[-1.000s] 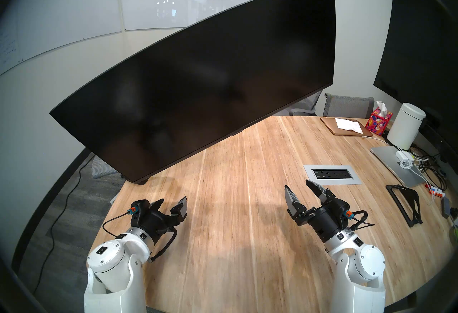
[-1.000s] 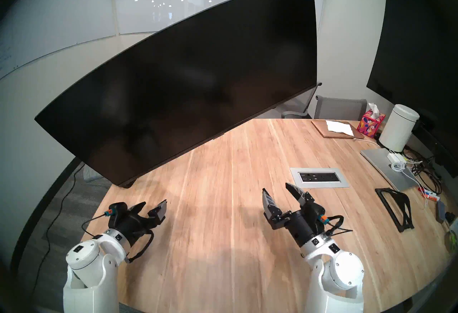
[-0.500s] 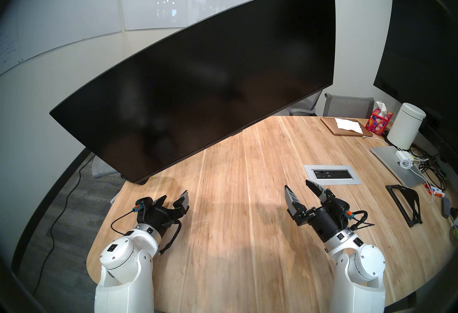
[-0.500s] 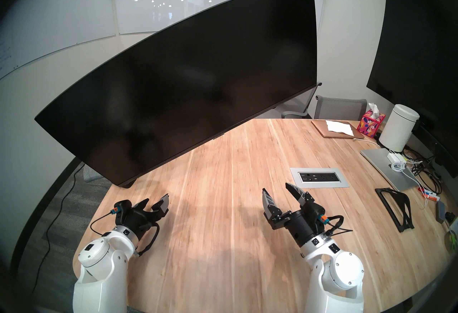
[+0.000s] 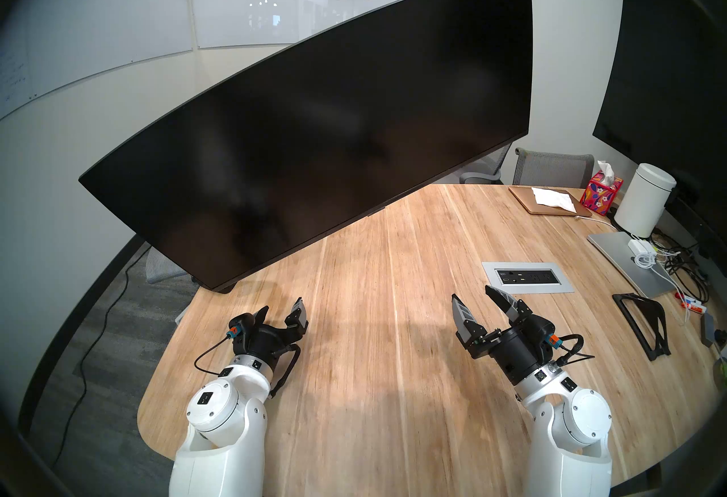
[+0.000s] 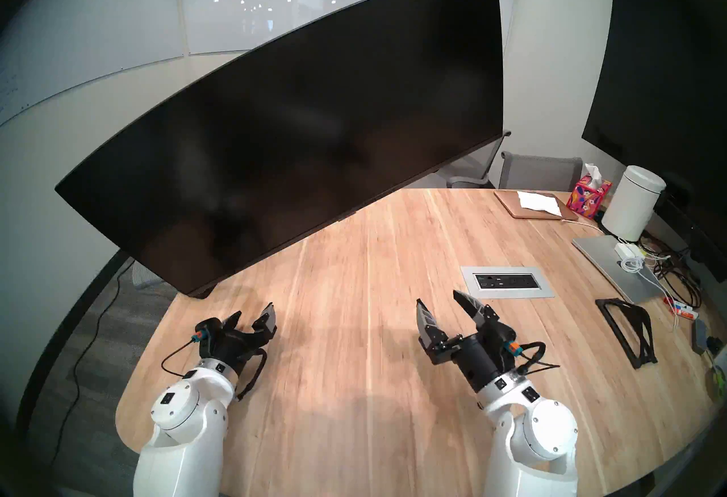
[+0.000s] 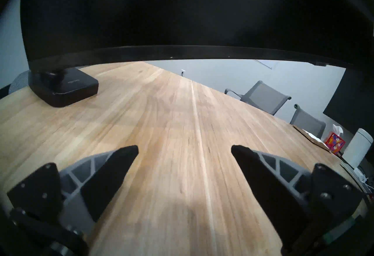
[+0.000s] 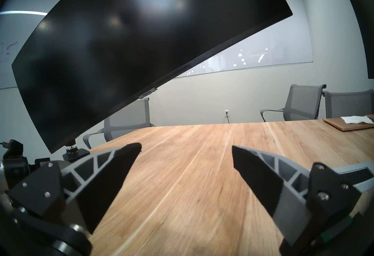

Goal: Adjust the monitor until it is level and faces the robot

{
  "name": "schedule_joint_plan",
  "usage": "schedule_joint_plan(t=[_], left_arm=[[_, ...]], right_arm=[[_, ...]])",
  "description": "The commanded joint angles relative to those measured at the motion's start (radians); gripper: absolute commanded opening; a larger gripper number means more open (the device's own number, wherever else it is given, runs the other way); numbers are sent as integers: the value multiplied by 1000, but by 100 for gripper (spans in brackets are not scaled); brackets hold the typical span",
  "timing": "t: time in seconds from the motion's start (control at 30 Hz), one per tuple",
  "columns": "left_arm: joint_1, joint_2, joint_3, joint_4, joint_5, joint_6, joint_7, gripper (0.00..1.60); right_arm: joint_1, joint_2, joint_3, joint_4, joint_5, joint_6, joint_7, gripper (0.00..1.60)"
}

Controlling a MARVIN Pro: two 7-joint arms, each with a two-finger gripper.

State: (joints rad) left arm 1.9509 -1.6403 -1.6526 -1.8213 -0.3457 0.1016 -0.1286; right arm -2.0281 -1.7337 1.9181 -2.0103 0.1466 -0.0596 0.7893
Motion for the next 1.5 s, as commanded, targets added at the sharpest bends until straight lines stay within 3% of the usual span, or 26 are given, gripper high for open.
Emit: schedule_joint_plan(t=[0.0, 0.5, 0.87, 1.3, 1.47], left_arm=[[-91, 14, 12, 25, -11, -36, 37, 160], [-188, 25, 0, 111, 15, -60, 71, 160], [-254, 29, 8, 194, 33, -125, 102, 160], [-325, 32, -13, 222, -100, -102, 175, 160], [-348, 30, -39, 232, -117, -95, 178, 160]], right_arm=[[2, 2, -1, -16, 5, -1, 0, 160], [2, 2, -1, -16, 5, -1, 0, 160], [2, 2, -1, -16, 6, -1, 0, 160], [2, 2, -1, -16, 5, -2, 0, 160], [2, 2, -1, -16, 5, -1, 0, 160]])
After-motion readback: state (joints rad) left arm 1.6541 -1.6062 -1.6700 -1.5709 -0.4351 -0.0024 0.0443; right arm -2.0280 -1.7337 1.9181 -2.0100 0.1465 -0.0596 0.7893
